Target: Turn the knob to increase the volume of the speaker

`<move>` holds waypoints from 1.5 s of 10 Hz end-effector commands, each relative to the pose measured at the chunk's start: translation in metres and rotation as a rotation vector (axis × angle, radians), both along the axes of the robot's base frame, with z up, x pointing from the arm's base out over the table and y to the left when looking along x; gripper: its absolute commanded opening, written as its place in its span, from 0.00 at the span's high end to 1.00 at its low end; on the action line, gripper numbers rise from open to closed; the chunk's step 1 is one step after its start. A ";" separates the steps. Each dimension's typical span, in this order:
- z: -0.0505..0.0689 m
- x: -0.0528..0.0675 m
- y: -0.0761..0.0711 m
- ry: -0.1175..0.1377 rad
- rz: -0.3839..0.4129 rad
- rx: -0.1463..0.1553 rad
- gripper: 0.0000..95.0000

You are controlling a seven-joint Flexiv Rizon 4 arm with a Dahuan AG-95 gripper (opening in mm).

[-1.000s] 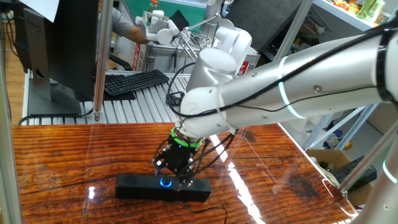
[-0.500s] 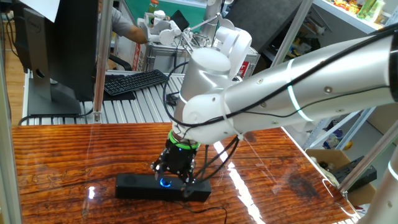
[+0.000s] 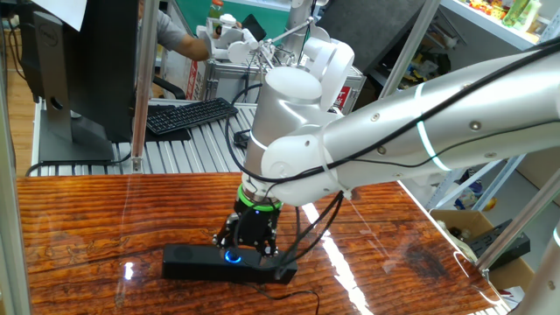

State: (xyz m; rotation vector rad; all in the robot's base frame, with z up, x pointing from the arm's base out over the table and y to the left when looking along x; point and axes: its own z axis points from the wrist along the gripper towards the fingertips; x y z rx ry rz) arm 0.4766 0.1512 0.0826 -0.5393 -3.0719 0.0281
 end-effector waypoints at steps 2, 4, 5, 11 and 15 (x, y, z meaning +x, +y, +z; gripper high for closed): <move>0.003 -0.009 -0.006 0.002 0.114 0.001 0.20; 0.005 -0.013 -0.010 0.006 0.149 0.001 0.40; 0.006 -0.015 -0.012 0.008 0.168 -0.001 0.40; 0.025 -0.022 -0.030 0.021 0.269 -0.008 0.40; 0.035 -0.022 -0.045 0.022 0.368 -0.010 0.60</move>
